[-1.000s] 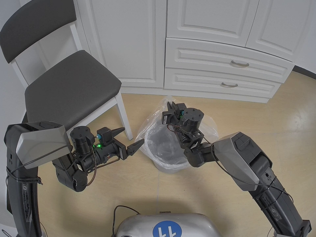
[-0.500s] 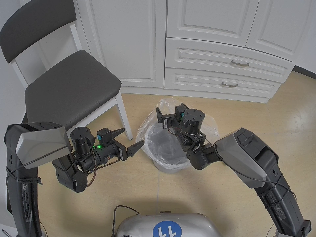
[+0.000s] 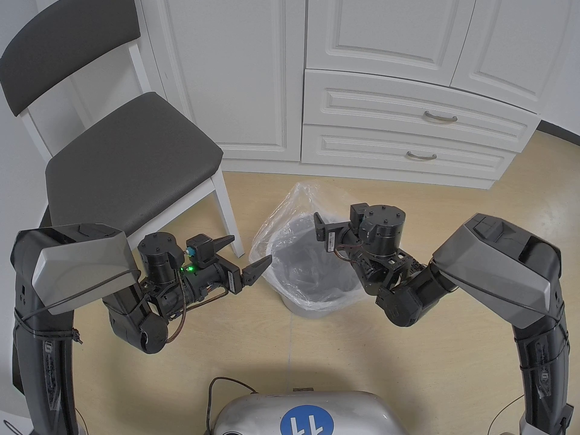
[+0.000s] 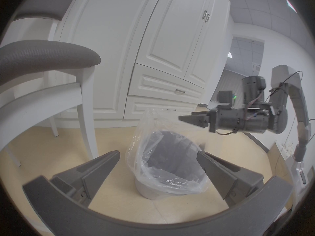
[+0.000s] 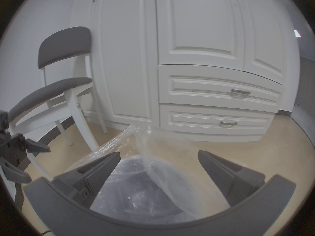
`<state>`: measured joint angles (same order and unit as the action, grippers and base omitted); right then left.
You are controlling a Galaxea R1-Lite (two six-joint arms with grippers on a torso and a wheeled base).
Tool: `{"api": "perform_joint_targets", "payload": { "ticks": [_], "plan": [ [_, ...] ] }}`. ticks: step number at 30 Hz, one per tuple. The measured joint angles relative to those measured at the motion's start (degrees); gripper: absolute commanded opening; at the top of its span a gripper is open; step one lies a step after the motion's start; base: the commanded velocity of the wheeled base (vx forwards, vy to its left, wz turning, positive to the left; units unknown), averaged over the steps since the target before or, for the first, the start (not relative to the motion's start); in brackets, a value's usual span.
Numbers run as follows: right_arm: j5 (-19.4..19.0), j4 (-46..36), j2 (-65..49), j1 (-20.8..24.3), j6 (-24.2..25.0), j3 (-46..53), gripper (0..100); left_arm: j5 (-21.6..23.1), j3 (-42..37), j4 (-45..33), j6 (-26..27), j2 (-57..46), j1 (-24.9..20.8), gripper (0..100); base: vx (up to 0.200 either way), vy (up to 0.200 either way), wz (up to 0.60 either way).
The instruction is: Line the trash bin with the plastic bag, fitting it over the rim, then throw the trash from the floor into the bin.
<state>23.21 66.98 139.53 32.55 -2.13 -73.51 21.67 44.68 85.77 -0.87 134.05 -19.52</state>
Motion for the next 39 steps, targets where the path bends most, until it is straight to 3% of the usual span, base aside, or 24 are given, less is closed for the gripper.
{"api": "perform_joint_targets", "payload": {
  "ticks": [5, 11, 19, 39],
  "plan": [
    [3.2, 3.4, -3.3, -0.3, 1.9, 7.0, 100, -5.8, 2.8, -5.9, -0.1, -0.3, -1.2, 100, 0.000, 0.000, 0.00],
    [4.8, 6.3, -4.7, -1.8, 4.3, 11.5, 100, -11.1, 11.4, -18.6, -1.3, -0.7, -2.6, 100, 0.000, 0.000, 0.00],
    [5.2, 7.1, -3.5, -4.0, 5.8, 12.0, 100, -13.6, 26.4, -33.4, -2.6, 0.8, -3.5, 100, 0.000, 0.000, 0.00],
    [3.4, 7.1, -1.8, -7.4, 6.1, 11.3, 100, -14.3, 33.6, -34.2, -3.1, 7.0, -3.5, 100, 0.000, 0.000, 0.00]
  ]
}}
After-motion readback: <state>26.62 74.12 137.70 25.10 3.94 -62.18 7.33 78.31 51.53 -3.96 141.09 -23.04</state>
